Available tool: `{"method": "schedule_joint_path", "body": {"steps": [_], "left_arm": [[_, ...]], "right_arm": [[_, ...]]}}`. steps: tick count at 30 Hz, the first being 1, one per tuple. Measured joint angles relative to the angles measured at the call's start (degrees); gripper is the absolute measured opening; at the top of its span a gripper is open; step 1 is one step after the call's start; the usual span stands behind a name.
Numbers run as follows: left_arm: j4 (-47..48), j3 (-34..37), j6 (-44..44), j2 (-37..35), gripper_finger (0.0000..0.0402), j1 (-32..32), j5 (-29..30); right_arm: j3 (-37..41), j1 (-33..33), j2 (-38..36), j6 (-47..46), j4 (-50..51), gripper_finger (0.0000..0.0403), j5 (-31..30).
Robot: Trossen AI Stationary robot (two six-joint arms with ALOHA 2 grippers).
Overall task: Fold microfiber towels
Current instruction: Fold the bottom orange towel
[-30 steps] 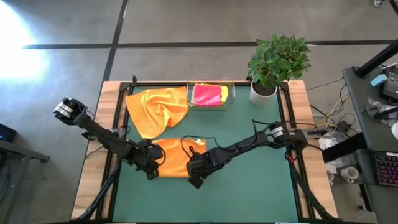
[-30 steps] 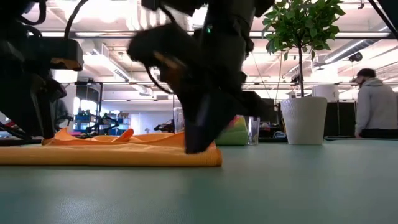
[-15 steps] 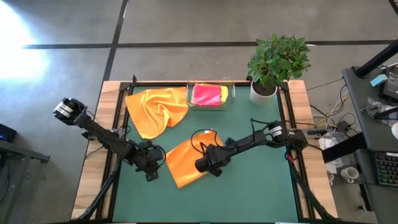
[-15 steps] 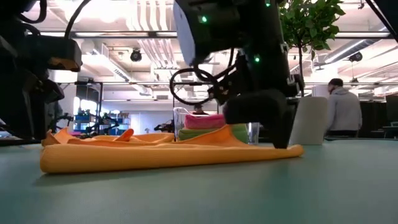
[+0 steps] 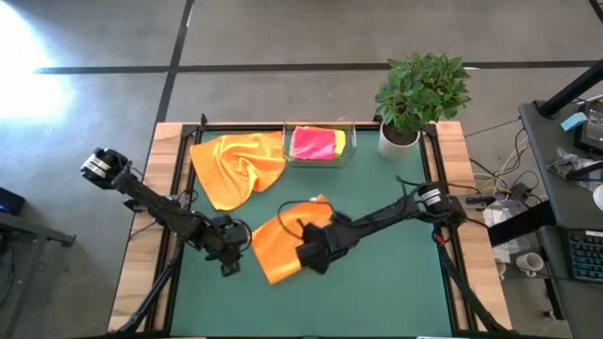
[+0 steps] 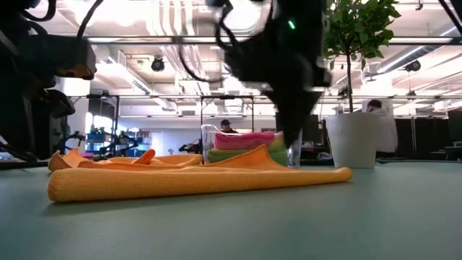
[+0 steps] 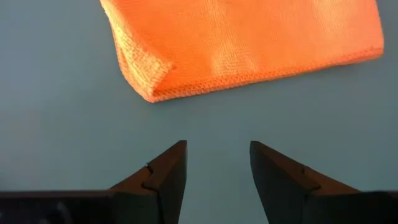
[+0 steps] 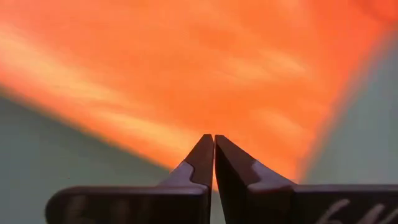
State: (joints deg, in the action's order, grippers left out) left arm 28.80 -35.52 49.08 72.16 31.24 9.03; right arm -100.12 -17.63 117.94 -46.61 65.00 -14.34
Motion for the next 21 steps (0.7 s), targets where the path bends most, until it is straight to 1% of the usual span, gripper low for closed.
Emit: {"method": "schedule_joint_path", "body": {"steps": [5,7,9,13,21], "left_arm": [[0.71,-1.01,-0.01,-0.14,0.016,0.01,-0.94],[0.63,-1.36,-0.24,-0.22,0.016,0.0,-0.94],[0.69,-1.57,-0.45,-0.22,0.016,0.0,-0.93],[0.67,-1.65,-0.48,-0.24,0.016,0.02,-0.93],[0.71,-1.65,-0.5,-0.24,0.016,0.01,-0.91]], "right_arm": [[0.0,-1.38,-0.27,2.03,-21.58,0.0008,7.24],[0.0,-1.92,0.42,2.32,-28.74,0.0008,8.39],[0.0,-2.27,1.51,2.25,-33.42,0.0008,8.49],[0.02,-2.43,3.13,1.36,-37.01,0.0008,8.86],[0.11,-2.21,7.37,-3.29,-36.7,0.0008,10.16]]}}
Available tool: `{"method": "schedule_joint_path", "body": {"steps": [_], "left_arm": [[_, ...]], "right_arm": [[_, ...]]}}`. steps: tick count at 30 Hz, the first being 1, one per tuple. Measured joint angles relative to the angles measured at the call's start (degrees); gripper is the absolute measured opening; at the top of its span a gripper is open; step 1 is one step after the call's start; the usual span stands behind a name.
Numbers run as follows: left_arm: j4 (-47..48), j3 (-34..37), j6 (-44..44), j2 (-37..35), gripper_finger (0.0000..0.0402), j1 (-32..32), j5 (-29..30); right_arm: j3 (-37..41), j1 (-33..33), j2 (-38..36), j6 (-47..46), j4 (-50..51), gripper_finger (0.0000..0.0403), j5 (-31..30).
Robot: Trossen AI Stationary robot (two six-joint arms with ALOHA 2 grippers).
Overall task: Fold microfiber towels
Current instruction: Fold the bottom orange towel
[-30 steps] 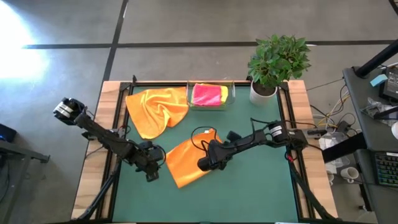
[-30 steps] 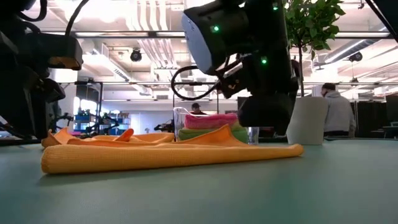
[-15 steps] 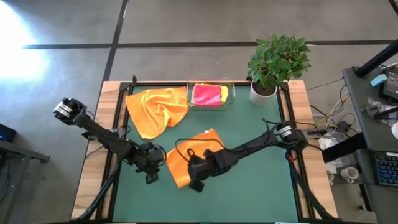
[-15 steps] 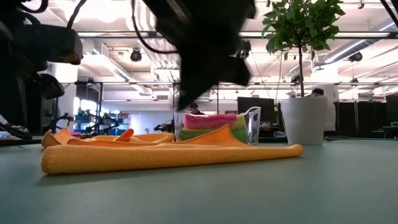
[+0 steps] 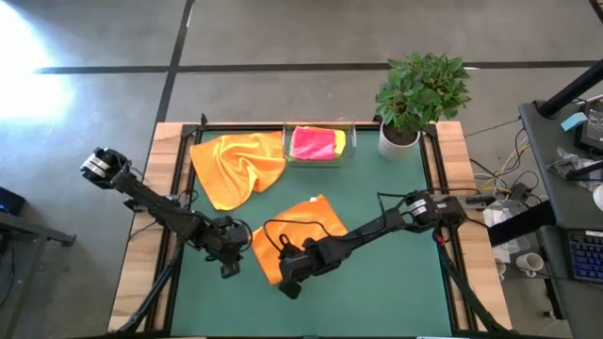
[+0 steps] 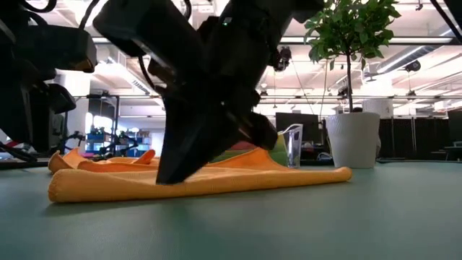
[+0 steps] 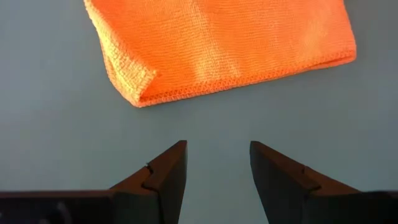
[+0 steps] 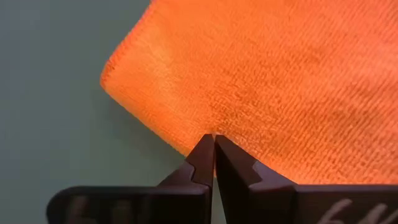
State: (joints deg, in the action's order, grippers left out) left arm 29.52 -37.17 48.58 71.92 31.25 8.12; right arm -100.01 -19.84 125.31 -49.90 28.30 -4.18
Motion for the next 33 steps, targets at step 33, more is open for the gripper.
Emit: {"method": "schedule_joint_path", "body": {"steps": [33], "left_arm": [[-17.41,0.17,-13.32,0.04,0.016,-0.01,0.31]], "right_arm": [[0.18,-6.5,-1.98,1.17,43.79,0.0008,6.07]]}}
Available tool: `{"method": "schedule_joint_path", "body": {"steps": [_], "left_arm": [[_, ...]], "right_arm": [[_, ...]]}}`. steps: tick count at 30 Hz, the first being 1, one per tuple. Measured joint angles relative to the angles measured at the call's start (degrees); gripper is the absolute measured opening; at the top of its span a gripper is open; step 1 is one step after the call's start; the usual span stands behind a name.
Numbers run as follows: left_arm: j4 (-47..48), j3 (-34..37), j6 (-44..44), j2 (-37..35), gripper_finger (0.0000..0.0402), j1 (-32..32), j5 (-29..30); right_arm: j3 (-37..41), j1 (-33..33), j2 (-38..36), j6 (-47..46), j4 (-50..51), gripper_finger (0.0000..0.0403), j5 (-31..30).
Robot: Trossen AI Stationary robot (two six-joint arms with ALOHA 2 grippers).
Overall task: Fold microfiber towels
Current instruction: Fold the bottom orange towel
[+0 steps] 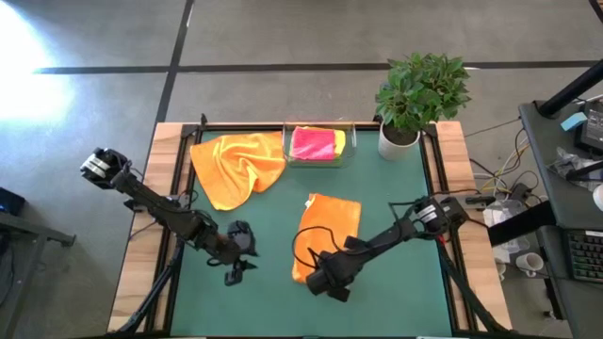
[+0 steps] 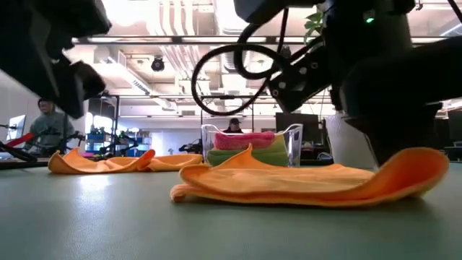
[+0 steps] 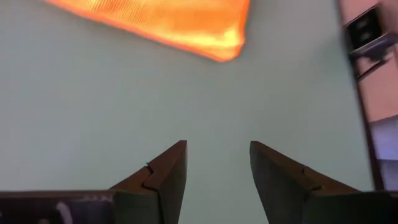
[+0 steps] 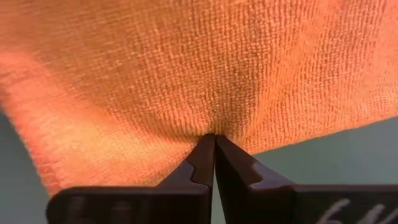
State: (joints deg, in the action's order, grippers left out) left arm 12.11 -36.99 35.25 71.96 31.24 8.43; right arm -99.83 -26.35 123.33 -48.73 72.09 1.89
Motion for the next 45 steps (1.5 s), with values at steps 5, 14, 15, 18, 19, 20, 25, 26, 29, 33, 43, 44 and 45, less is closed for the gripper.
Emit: {"method": "schedule_joint_path", "body": {"steps": [5,14,15,18,19,20,25,26,29,33,43,44,45], "left_arm": [[-5.48,0.0,-5.41,0.14,0.016,-0.02,0.11],[-9.03,-0.64,-9.21,3.42,0.016,-0.15,4.47],[-8.99,-1.08,-10.0,3.95,0.016,-0.15,4.5],[-9.1,-2.85,-10.21,5.5,0.016,-0.46,4.47],[-9.04,-3.58,-10.27,6.03,0.016,-0.68,4.48],[-9.0,-4.34,-10.52,6.56,0.0161,-0.93,4.5],[-9.07,-8.67,-14.0,9.11,0.0179,-2.9,4.64],[-9.14,-9.61,-14.97,9.86,0.0182,-3.29,4.71],[-8.89,-11.9,-18.52,11.86,0.0185,-3.65,5.14],[-8.91,-15.2,-24.61,15.5,0.0185,-3.63,5.05],[-8.5,-23.0,-28.18,24.83,0.0185,-3.89,4.74],[-8.65,-23.52,-28.2,25.45,0.0185,-3.89,4.07],[-8.71,-23.89,-28.2,26.13,0.0185,-3.9,3.63]], "right_arm": [[0.03,-1.82,-3.85,-0.35,-0.49,0.0008,-1.85],[-0.03,-5.95,-10.84,-1.84,-0.35,0.0008,-10.15],[0.1,-6.41,-11.68,-1.94,-0.41,0.0008,-11.37],[2.3,-7.74,-14.45,-3.84,-0.47,0.0008,-13.05],[3.5,-8.26,-15.58,-4.96,-0.5,0.0008,-13.68],[4.86,-8.75,-16.82,-6.17,-0.54,0.0008,-14.02],[14.84,-11.8,-23.68,-10.14,-5.51,0.0008,-14.46],[16.91,-12.33,-25.0,-10.33,-7.92,0.0008,-14.34],[22.58,-13.56,-28.99,-9.15,-17.48,0.0008,-14.46],[29.11,-14.71,-32.52,-6.89,-27.54,0.0008,-14.52],[36.7,-14.69,-33.2,-0.35,-37.96,0.003,-11.86],[37.43,-14.66,-33.2,0.4,-39.55,0.0037,-11.87],[38.08,-14.65,-33.2,1.27,-41.4,0.0044,-11.9]]}}
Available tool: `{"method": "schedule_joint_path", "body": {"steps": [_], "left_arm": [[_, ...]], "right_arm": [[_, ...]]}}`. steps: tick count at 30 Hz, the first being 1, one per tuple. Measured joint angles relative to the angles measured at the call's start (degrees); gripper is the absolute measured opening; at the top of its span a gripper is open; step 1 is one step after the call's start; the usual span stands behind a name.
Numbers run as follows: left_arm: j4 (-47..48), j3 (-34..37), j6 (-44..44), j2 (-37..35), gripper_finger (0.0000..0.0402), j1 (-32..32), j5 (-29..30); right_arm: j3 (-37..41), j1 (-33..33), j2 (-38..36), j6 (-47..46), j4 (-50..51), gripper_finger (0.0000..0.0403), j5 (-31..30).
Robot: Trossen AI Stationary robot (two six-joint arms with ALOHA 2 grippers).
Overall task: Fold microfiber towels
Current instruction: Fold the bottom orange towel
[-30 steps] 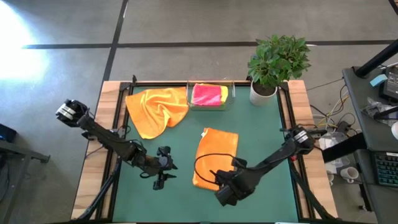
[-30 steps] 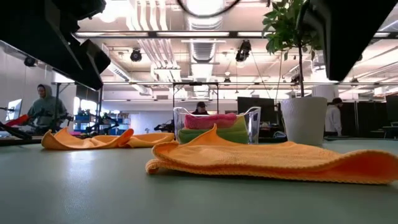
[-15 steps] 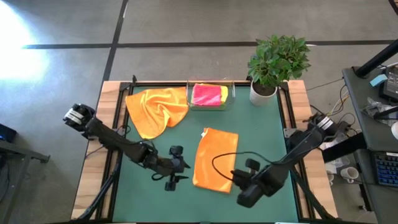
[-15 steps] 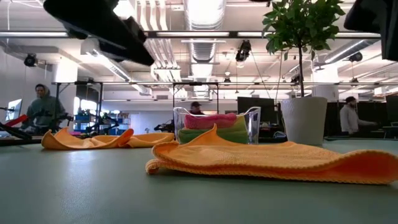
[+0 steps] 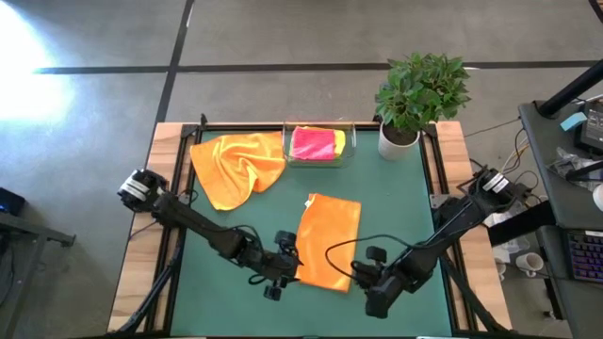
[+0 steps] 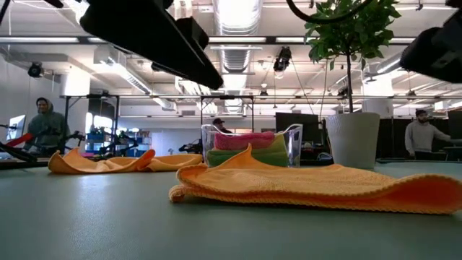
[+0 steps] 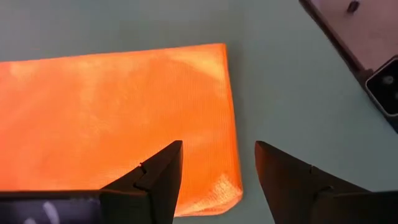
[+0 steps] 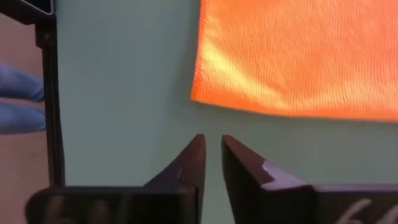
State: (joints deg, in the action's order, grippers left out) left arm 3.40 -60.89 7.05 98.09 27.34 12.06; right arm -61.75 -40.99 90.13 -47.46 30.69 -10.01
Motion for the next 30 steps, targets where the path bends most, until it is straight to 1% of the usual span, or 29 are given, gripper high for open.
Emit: {"method": "schedule_joint_path", "body": {"steps": [5,9,11,14,18,22,25,30], "left_arm": [[0.2,-0.37,0.01,3.31,0.0185,-0.01,-1.62],[0.22,-0.42,0.02,5.66,0.0185,0.14,-1.78],[0.16,-0.71,0.02,6.55,0.0185,0.14,-1.79],[-0.03,-1.41,0.01,7.58,0.0185,0.14,-1.91],[-0.1,-1.96,0.01,8.55,0.0185,0.14,-1.92],[-0.35,-2.42,0.01,9.54,0.0185,0.16,-2.86],[-0.03,-2.34,0.01,10.57,0.0185,0.16,-3.02],[1.31,-2.19,0.05,11.46,0.0185,0.16,-2.98]], "right_arm": [[1.9,0.02,0.02,7.23,-7.7,0.0089,-0.52],[4.14,0.0,0.02,18.37,-15.95,0.0125,-3.67],[4.9,0.05,0.02,22.0,-17.17,0.014,-5.41],[6.08,0.43,0.02,25.01,-17.25,0.0155,-7.04],[8.06,0.97,0.02,25.96,-20.17,0.0163,-6.7],[9.14,1.29,1.04,28.94,-23.82,0.0164,-6.52],[9.01,1.61,3.25,30.18,-25.6,0.0164,-6.3],[8.6,1.77,7.65,30.77,-25.46,0.0164,-6.45]]}}
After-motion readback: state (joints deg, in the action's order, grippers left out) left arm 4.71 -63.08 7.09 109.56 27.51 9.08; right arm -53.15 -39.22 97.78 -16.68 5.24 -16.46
